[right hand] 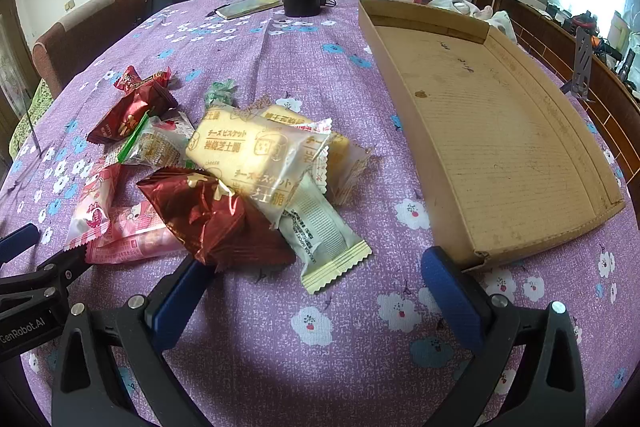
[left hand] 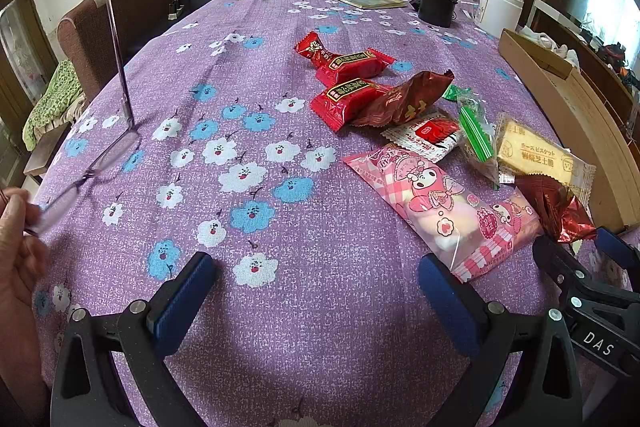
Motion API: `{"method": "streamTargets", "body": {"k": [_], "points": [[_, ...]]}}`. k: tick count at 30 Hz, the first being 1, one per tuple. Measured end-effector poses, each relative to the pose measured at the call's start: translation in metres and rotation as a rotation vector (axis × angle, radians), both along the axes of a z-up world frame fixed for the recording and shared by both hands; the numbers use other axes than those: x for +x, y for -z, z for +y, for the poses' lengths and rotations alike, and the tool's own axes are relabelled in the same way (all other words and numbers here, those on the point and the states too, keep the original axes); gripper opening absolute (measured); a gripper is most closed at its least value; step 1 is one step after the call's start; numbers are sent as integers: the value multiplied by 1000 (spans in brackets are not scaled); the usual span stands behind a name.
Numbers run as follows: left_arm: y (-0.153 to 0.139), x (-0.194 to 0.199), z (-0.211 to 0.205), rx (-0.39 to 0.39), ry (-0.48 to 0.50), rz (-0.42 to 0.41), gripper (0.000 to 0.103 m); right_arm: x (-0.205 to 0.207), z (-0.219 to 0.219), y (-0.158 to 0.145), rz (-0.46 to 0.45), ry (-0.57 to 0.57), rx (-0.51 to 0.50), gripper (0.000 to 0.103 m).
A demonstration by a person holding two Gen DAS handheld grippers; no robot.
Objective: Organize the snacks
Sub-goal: 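Grasp the red foil-wrapped snack with the right gripper while the left gripper grasps the pink bar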
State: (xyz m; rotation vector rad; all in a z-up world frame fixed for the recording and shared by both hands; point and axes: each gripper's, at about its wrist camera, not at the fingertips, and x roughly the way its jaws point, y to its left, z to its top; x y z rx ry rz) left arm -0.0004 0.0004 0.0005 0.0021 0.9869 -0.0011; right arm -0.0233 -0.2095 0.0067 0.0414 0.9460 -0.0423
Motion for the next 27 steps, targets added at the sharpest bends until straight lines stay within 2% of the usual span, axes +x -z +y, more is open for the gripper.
{"method": "streamTargets", "body": {"k": [10,12,15,17,20,24,25,26,27], "points": [[0,0,0,0,0,0,103,0,0,0,0,0,1,103],[0,0,0,0,0,1,103,1,0,-1,16,-46,2,103],[0,0,0,0,0,0,103,1,-3,-2,51,-191,4,103],[0,0,0,0,0,0,103,-6,-9,-5,68,-258,44,103],[0,0,0,0,0,0,103,-22,-21,-10,69,-362,195,103],[0,0,0,0,0,0,103,-36,-30,-17,55,-413,273,102],[0,0,0,0,0,0,103,-41,-34,-20,33,-416,304,101],[0,0,0,0,0,0,103,-42,-36,-22,21,-421,318,93],[0,0,0,0,0,0,103,-42,-37,-23,21,-426,316,81]]}}
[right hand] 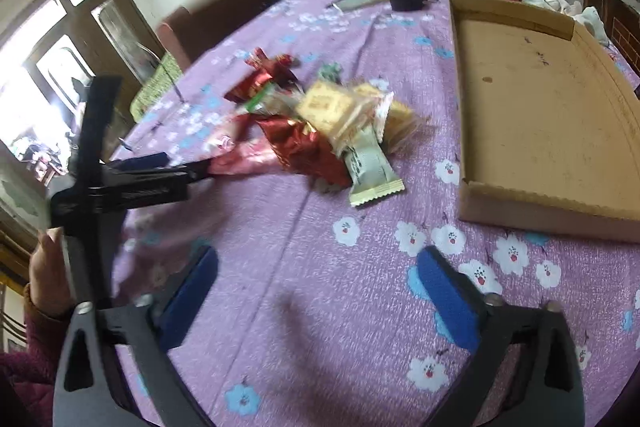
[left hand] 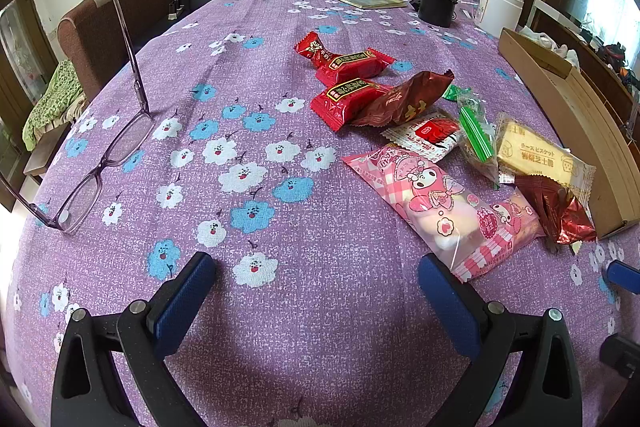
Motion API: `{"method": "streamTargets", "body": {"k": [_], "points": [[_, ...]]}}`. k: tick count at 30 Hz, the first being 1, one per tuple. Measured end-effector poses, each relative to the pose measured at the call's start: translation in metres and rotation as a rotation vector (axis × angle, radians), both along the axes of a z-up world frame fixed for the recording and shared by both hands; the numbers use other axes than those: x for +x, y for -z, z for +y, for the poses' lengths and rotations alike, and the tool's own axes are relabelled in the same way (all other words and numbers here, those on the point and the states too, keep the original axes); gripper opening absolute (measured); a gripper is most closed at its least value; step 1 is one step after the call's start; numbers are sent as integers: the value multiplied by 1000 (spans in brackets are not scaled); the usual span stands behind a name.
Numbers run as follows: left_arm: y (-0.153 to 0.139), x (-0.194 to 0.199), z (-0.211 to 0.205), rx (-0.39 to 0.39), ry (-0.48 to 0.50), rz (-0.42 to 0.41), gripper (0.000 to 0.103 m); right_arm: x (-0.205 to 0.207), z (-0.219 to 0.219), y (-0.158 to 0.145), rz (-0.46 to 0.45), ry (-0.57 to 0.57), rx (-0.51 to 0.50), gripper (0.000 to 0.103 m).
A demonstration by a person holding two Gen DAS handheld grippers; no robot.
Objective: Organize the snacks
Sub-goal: 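Grasp the red foil-wrapped snack with the right gripper while the left gripper grasps the pink bar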
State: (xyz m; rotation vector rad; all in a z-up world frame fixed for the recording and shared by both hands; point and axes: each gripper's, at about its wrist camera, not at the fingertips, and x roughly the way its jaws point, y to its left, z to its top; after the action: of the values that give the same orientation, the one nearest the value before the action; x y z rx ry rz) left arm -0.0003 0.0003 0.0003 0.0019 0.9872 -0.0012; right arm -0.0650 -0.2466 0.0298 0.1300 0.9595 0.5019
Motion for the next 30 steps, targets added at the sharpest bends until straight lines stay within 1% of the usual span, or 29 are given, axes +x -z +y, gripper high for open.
{"method": "streamTargets", "body": {"k": [2,3,6,8,9,10,12,13,15,16,17,18,19,21,22,23,24,27,28,29,30], "points": [[0,0,0,0,0,0,103,1,-2,-7,-11,14,-1,65],[0,0,0,0,0,0,103,4,-4,-11,-9,19,16,64],[0,0,0,0,0,0,103,17,-9,-27,-7,19,14,64],[0,0,0,0,-8,0,103,36,-5,-40,-15,19,-8,64],[0,0,0,1,-8,0,103,42,-3,-45,-13,15,-1,64],[0,0,0,0,-5,0,103,49,1,-53,-30,-8,10,64],[-1,-3,-1,-6,20,10,103,55,14,-61,-69,-57,-36,64],[-6,-7,2,-26,31,3,103,57,18,-62,-83,-72,-51,64],[-16,-18,5,-66,51,-36,103,58,23,-59,-85,-129,-13,63],[-21,-28,8,-89,74,-62,103,54,23,-56,-100,-162,-8,61],[-23,-35,11,-96,84,-74,103,47,23,-52,-128,-184,-17,57],[-23,-42,13,-101,90,-79,102,42,23,-49,-145,-204,-29,56],[-24,-45,13,-114,94,-79,96,37,23,-43,-151,-235,-39,56],[-25,-50,15,-157,108,-72,94,30,24,-39,-157,-257,-54,56],[-25,-51,15,-163,110,-72,90,28,28,-38,-172,-269,-83,56],[-24,-52,17,-164,113,-72,83,26,31,-37,-188,-276,-119,56],[-24,-52,16,-161,118,-68,81,27,34,-36,-195,-279,-139,56],[-22,-46,15,-161,109,-58,81,29,43,-29,-200,-286,-170,56],[-22,-46,15,-165,108,-54,81,31,48,-22,-220,-268,-223,55],[-21,-47,14,-164,108,-52,81,34,51,-16,-226,-246,-260,48],[-21,-47,14,-161,108,-48,81,36,53,-10,-213,-238,-276,42]]}}
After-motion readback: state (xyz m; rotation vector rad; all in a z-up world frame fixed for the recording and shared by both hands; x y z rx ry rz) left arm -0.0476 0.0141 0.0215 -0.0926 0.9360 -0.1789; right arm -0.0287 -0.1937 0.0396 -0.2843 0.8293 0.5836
